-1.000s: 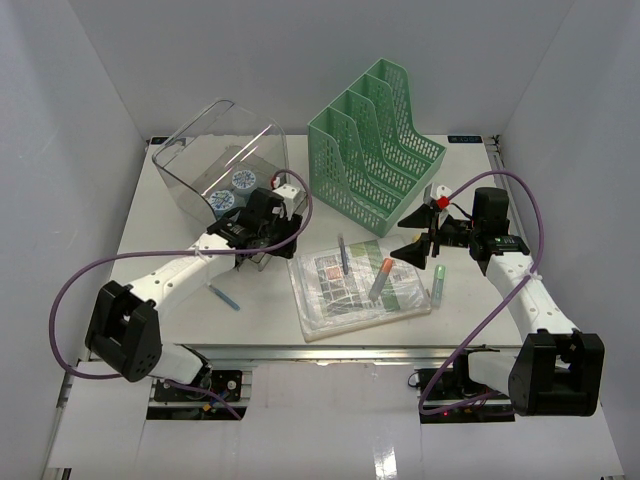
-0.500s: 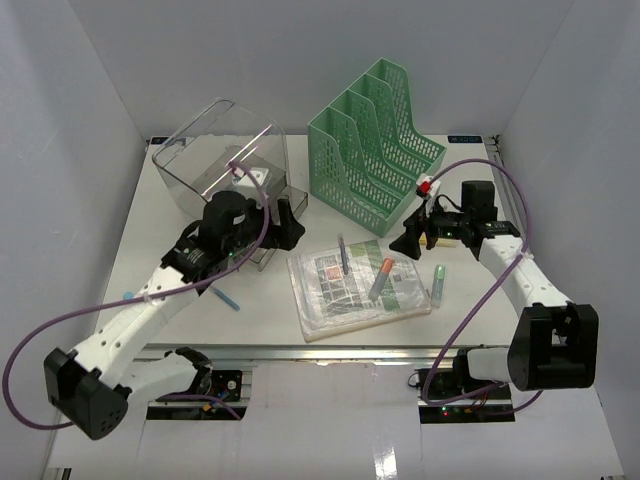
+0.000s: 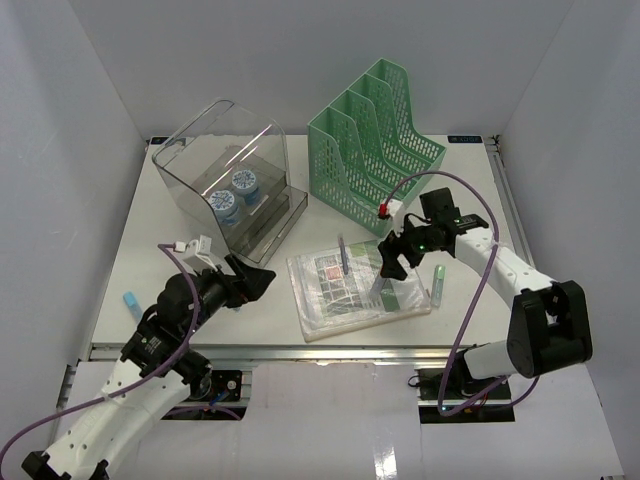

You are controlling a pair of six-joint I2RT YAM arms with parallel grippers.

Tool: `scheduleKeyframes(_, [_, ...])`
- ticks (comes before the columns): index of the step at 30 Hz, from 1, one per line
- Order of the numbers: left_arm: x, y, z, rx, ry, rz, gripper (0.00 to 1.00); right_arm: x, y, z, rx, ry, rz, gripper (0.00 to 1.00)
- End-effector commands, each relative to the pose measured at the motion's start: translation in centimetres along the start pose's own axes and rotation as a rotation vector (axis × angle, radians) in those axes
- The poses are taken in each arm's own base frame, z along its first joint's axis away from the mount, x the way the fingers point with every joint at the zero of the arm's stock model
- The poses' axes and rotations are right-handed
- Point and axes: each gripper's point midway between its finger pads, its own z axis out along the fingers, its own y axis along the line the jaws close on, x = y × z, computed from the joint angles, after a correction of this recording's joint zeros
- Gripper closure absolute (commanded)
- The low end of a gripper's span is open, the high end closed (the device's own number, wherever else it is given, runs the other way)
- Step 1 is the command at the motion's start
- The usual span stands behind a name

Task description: Organize the desk

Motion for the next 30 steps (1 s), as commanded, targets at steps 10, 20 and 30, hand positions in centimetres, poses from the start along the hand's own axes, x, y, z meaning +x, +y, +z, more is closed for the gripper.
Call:
scheduleKeyframes(10, [-2.9,2.0,0.0,-0.241,-0.028,0.038,0.02,0.9,7.8,1.0,-0.423,-0.082,-1.3,0.1])
scheduleKeyframes(20, [-3.4,2.1,-0.6,-0.255,-0.05,0.024,0.02,2.5,3.6,5.2,-0.52,0.223,-1.407,0.04])
scheduleKeyframes(30, [-2.9,2.4,-1.0,-0.262,-0.042,-0.006,0.02,4.9,0.8,6.6,-0.559,0.409,-1.389,0.39])
